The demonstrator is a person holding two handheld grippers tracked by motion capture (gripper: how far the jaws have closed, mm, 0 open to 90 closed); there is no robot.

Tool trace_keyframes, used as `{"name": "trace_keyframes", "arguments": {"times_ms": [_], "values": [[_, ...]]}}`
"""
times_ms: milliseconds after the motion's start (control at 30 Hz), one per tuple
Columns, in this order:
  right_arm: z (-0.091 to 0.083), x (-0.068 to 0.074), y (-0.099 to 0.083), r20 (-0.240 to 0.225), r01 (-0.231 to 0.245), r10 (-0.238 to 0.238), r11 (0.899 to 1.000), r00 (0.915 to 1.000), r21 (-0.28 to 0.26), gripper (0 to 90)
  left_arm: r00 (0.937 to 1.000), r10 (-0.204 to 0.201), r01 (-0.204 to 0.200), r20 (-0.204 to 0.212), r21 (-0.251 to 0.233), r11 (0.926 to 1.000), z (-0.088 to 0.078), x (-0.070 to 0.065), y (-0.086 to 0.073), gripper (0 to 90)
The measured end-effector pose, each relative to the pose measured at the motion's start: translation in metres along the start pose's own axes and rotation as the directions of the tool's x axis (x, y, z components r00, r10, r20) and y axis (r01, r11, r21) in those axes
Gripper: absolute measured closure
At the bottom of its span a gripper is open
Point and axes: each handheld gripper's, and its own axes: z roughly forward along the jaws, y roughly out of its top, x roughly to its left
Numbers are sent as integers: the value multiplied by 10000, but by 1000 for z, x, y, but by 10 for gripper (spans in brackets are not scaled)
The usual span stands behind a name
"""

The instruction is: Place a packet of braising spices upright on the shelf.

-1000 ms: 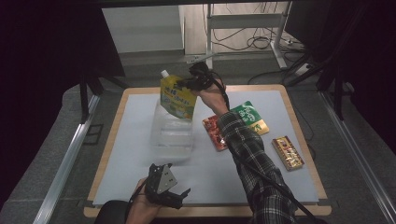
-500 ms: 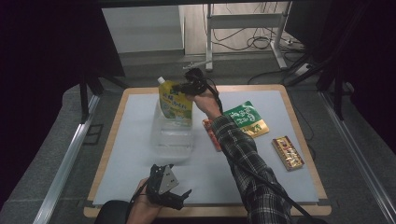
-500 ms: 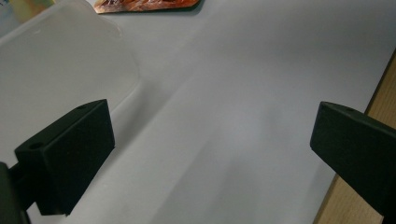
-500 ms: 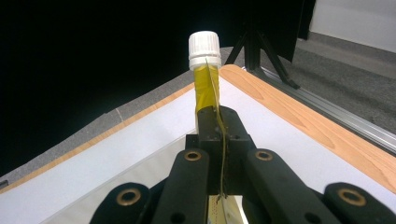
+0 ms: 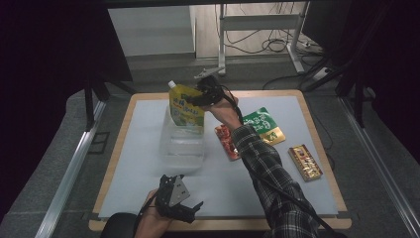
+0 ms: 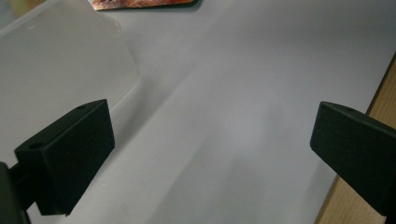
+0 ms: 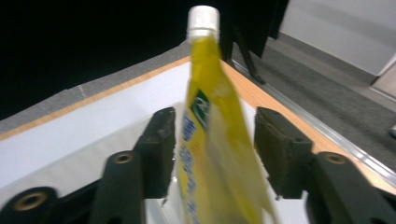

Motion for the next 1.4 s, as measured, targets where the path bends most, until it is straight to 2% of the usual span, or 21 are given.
{"name": "trace_keyframes", "arguments": {"times_ms": [100,200,467,533,767,1200,1400], "values": [[-6,-2,-3,152,-33,33,10000,9999,27,393,10000,-5,5,-18,2,10000,0,0,0,0],[-12,-5,-7,114,-64,63,9999,9999,124,346,10000,17,-17,-9,-3,10000,0,0,0,0],[-26,-6,-19,-44,57,-56,9995,10000,303,237,10000,9,-9,6,40,10000,1,-1,0,0],[-28,-7,-22,-220,63,-56,9994,9997,331,211,10000,-14,14,7,11,10000,1,-1,0,0],[-41,-6,-34,-356,69,-60,9997,9993,241,132,10000,-29,29,-1,-13,10000,1,-2,0,0],[-62,1,-59,-225,257,-246,9985,9994,484,63,10000,79,-79,2,-48,10000,2,-3,0,0],[-71,1,-75,-251,43,-28,9981,9997,607,55,9999,109,-110,-13,-76,9999,2,-4,0,0]]}}
